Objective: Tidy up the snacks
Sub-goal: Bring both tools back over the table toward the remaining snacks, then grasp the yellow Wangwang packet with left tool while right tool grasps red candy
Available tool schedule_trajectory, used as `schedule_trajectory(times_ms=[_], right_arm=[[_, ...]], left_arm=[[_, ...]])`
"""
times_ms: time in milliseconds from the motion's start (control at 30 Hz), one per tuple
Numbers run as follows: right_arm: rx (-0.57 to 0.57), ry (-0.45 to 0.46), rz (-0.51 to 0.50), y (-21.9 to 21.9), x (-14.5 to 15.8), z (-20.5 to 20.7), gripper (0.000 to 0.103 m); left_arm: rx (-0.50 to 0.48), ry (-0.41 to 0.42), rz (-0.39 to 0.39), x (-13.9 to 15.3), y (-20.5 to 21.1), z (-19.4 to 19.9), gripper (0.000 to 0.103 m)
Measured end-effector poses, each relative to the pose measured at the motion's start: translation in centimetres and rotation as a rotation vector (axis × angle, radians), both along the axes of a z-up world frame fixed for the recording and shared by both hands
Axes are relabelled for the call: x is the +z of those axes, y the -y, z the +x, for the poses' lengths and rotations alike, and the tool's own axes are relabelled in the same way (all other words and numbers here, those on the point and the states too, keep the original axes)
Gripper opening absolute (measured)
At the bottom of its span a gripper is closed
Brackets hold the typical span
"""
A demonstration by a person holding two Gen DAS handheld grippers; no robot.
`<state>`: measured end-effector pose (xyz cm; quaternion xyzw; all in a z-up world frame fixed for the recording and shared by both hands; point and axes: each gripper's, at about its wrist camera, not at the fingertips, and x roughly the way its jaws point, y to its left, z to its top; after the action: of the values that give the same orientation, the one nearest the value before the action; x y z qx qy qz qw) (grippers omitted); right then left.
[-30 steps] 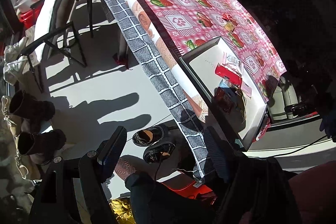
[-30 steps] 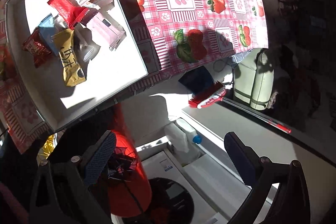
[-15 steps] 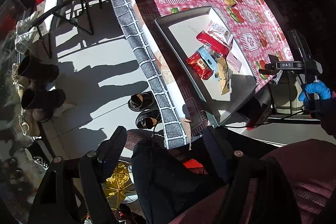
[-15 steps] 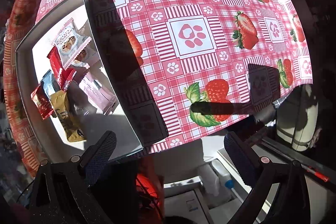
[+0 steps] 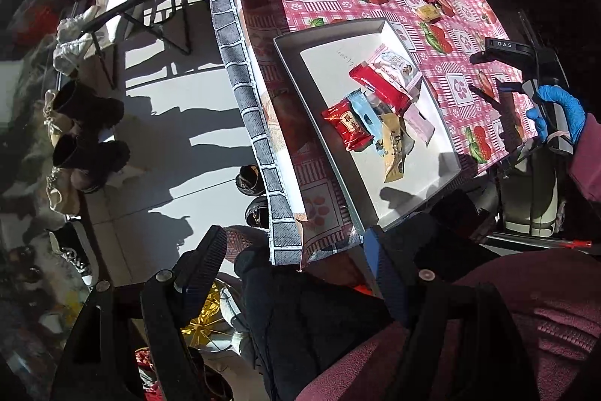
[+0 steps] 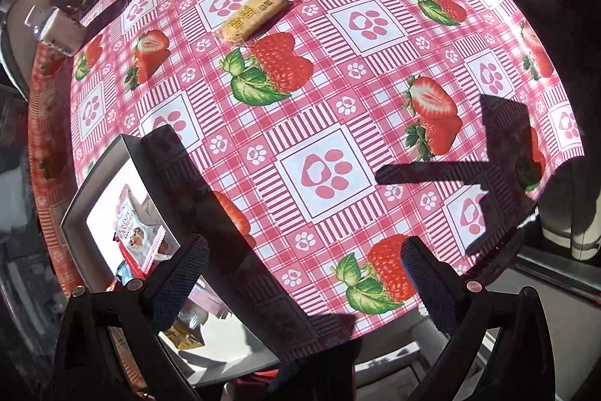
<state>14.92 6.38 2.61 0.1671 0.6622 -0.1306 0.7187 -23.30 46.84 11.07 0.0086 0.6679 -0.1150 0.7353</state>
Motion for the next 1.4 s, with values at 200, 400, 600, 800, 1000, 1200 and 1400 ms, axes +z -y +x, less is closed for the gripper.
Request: schedule_trajectory(times_ms=[200, 400, 600, 800, 1000, 1200, 1400], right_arm=[[0.127, -0.103, 0.026, 3.2, -5.4, 5.1, 0.103], [0.219, -0.196, -0.043, 3.4, -10.0, 4.9, 0.103], [0.163, -0.18, 0.002, 4.2, -10.9, 3.9, 0.103], [0.081, -0.308, 0.073, 5.6, -11.4, 5.0, 0.103], [0.109, 0.032, 0.129, 8.4, -4.5, 13.9, 0.103], [0.009, 0.06, 0.288, 11.0, -5.0, 21.8, 0.103], [0.033, 0.031, 0.309, 7.6, -6.7, 26.9, 0.101]], left_arm=[[0.291, -0.007, 0.092, 2.2, 2.2, -0.9, 0.079], [0.39, 0.032, 0.122, 3.8, 1.8, -2.5, 0.079], [0.286, 0.024, 0.056, 2.2, 2.7, -1.1, 0.079], [0.122, 0.006, 0.019, 1.5, 7.9, 1.4, 0.079], [0.209, -0.029, 0.081, 0.4, 15.3, 2.9, 0.079], [0.247, -0.05, 0.11, 1.2, 22.1, 4.7, 0.079], [0.164, -0.043, 0.135, 0.7, 26.3, 8.6, 0.079]])
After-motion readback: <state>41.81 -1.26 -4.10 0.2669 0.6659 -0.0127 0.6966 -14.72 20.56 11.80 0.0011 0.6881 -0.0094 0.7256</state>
